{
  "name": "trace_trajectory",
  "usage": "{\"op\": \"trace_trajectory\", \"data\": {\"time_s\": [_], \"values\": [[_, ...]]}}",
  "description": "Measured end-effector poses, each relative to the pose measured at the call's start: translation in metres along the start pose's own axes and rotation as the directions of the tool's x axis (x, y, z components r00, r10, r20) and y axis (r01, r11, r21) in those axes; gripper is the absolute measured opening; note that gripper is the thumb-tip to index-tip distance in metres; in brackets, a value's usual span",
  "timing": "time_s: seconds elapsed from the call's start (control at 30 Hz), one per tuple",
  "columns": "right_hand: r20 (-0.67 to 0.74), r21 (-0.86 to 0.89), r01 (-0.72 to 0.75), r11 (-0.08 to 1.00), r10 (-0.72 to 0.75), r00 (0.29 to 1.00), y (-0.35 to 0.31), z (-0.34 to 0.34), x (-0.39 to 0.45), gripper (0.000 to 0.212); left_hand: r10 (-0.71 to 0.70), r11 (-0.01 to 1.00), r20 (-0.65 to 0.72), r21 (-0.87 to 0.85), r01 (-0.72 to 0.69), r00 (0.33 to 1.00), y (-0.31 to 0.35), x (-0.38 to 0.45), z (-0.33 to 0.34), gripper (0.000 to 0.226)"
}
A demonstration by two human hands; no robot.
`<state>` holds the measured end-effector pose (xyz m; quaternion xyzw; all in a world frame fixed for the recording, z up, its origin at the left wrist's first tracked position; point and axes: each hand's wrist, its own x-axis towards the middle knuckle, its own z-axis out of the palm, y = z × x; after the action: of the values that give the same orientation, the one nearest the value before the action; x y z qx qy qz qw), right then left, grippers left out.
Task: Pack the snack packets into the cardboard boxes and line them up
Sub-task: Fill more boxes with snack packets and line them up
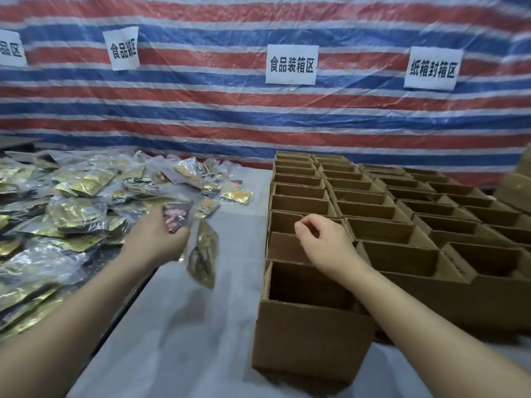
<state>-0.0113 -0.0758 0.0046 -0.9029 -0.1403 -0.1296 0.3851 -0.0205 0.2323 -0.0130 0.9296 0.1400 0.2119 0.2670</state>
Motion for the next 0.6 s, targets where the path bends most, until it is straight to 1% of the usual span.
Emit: {"op": "trace_trajectory", "data": {"time_s": [0.07, 0.1, 0.13, 0.17, 0.23, 0.27, 0.3, 0.33, 0.37, 0.43, 0.5, 0.53, 0.57, 0.6], "values": [[0.004, 0.111, -0.056, 0.992, 0.056, 0.998, -0.011, 0.002, 0.003, 0.011, 0.098, 0.98, -0.047, -0.17, -0.105, 0.994, 0.045, -0.013, -0.007, 0.044], [0.039, 0.177, -0.111, 0.978, 0.106, 0.994, -0.016, 0.003, 0.005, 0.016, 0.122, 0.956, -0.047, -0.264, -0.131, 0.991, 0.066, -0.02, -0.01, 0.053], [0.097, 0.263, -0.182, 0.947, 0.162, 0.982, -0.021, 0.002, 0.007, 0.028, 0.135, 0.92, -0.032, -0.366, -0.137, 0.99, 0.086, -0.026, -0.012, 0.063], [0.178, 0.369, -0.275, 0.888, 0.223, 0.958, -0.026, 0.001, 0.009, 0.038, 0.148, 0.879, -0.018, -0.455, -0.14, 0.989, 0.104, -0.032, -0.012, 0.066], [0.358, 0.55, -0.423, 0.72, 0.255, 0.898, -0.032, -0.005, 0.011, 0.043, 0.192, 0.803, -0.009, -0.573, -0.162, 0.981, 0.135, -0.042, -0.008, 0.053], [0.412, 0.61, -0.467, 0.64, 0.248, 0.877, -0.034, -0.008, 0.012, 0.049, 0.209, 0.768, 0.003, -0.62, -0.162, 0.978, 0.149, -0.046, -0.005, 0.046], [0.439, 0.653, -0.497, 0.572, 0.249, 0.863, -0.034, -0.01, 0.013, 0.059, 0.22, 0.72, 0.017, -0.677, -0.151, 0.975, 0.161, -0.05, -0.001, 0.04], [0.457, 0.683, -0.516, 0.517, 0.249, 0.854, -0.033, -0.011, 0.014, 0.068, 0.225, 0.667, 0.04, -0.735, -0.123, 0.974, 0.171, -0.052, 0.004, 0.035], [0.475, 0.708, -0.528, 0.468, 0.238, 0.847, -0.032, -0.013, 0.015, 0.073, 0.228, 0.618, 0.066, -0.781, -0.092, 0.972, 0.179, -0.054, 0.01, 0.035], [0.511, 0.747, -0.534, 0.397, 0.17, 0.842, -0.029, -0.017, 0.015, 0.075, 0.226, 0.55, 0.108, -0.834, -0.036, 0.968, 0.188, -0.055, 0.021, 0.038], [0.528, 0.784, -0.526, 0.329, 0.093, 0.844, -0.025, -0.023, 0.012, 0.074, 0.234, 0.487, 0.115, -0.873, -0.014, 0.965, 0.192, -0.053, 0.032, 0.037], [0.528, 0.801, -0.524, 0.29, 0.07, 0.846, -0.023, -0.025, 0.012, 0.075, 0.244, 0.472, 0.115, -0.881, -0.015, 0.963, 0.194, -0.052, 0.039, 0.038], [0.523, 0.818, -0.519, 0.247, 0.053, 0.851, -0.021, -0.026, 0.012, 0.078, 0.256, 0.489, 0.113, -0.872, -0.027, 0.96, 0.195, -0.051, 0.045, 0.042], [0.508, 0.838, -0.504, 0.21, 0.037, 0.86, -0.02, -0.028, 0.012, 0.08, 0.266, 0.54, 0.118, -0.84, -0.046, 0.957, 0.197, -0.05, 0.052, 0.046]]}}
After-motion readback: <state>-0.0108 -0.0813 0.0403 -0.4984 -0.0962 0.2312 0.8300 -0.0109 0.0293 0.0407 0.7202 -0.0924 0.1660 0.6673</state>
